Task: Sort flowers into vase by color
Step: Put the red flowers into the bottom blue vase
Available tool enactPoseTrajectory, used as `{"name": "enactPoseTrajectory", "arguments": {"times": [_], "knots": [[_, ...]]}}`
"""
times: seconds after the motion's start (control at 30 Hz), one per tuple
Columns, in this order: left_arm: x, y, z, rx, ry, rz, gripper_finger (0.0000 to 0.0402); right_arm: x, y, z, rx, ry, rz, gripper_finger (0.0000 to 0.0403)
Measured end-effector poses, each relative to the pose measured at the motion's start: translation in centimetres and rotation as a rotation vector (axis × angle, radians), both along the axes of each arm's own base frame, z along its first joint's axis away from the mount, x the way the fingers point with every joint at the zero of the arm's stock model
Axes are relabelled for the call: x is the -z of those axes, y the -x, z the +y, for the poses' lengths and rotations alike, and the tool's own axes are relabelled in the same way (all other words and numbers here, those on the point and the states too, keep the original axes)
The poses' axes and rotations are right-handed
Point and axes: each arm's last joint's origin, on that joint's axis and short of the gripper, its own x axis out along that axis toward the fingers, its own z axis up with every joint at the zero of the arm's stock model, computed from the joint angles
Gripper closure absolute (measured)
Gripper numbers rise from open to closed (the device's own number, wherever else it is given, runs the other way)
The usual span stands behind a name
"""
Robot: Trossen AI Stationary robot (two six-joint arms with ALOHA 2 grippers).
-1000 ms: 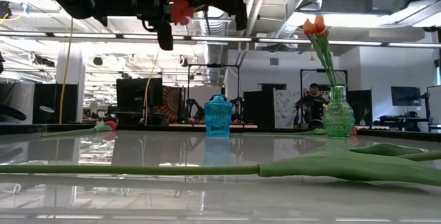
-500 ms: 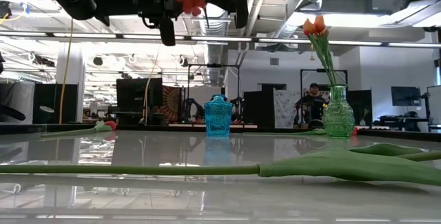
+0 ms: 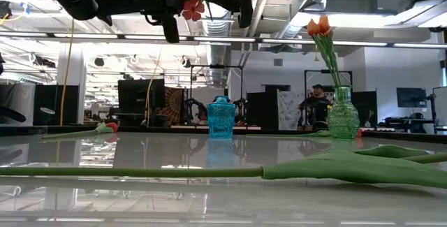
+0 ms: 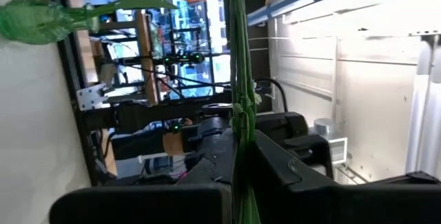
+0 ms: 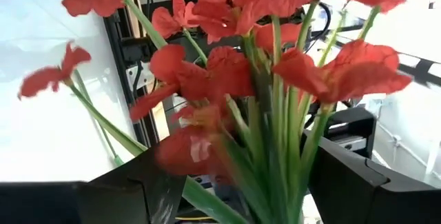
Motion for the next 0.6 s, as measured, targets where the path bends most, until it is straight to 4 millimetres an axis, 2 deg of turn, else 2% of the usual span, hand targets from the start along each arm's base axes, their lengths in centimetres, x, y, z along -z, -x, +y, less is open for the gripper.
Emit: {"name": "enactPoseTrajectory", "arguments": {"times": [0.33, 0.6], "knots": [[0.04, -0.09, -0.33, 0.044, 0.023, 0.001, 0.0391, -0.11, 0.00, -0.01, 0.004, -0.019, -0.010, 0.0113], [0.76, -0.35, -0.71, 0.060, 0.060, 0.072, 0.0391, -0.16, 0.00, 0.06, 0.003, 0.027, -0.017, 0.0118]]}}
